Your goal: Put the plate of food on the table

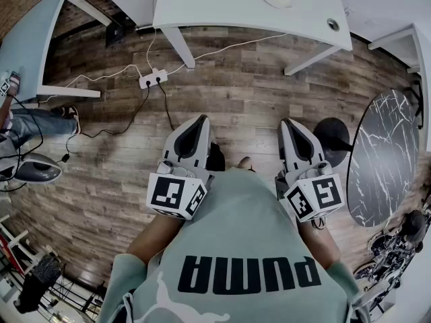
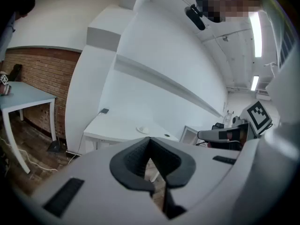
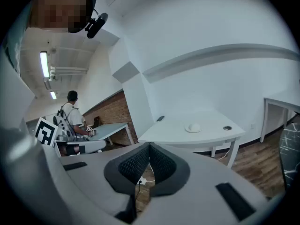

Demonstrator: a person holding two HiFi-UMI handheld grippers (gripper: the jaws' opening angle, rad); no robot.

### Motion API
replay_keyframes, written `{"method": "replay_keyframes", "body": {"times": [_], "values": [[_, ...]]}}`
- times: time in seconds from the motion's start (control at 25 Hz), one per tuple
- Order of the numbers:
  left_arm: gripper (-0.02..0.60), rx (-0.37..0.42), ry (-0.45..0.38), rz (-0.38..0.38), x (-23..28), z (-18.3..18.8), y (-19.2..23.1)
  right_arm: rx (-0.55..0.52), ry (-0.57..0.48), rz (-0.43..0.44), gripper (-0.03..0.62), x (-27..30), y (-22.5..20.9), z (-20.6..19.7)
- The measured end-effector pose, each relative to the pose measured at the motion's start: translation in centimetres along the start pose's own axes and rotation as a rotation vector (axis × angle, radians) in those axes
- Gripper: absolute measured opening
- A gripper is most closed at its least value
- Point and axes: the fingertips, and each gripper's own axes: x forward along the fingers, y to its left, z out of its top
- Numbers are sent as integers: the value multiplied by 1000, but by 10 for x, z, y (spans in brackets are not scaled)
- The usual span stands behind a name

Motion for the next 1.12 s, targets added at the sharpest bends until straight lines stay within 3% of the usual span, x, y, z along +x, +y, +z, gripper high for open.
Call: {"method": "replay_keyframes", "body": {"times": [0.36, 0.72, 1.12], "values": [[5, 31, -15, -82, 18, 37, 56, -9, -30, -98, 6, 52, 24, 29], [5, 50, 6, -127, 42, 48, 77, -15, -34, -162, 6, 77, 19, 39], [5, 59, 20, -53, 79, 57, 79, -9, -36, -115, 6, 104, -21, 53]]}}
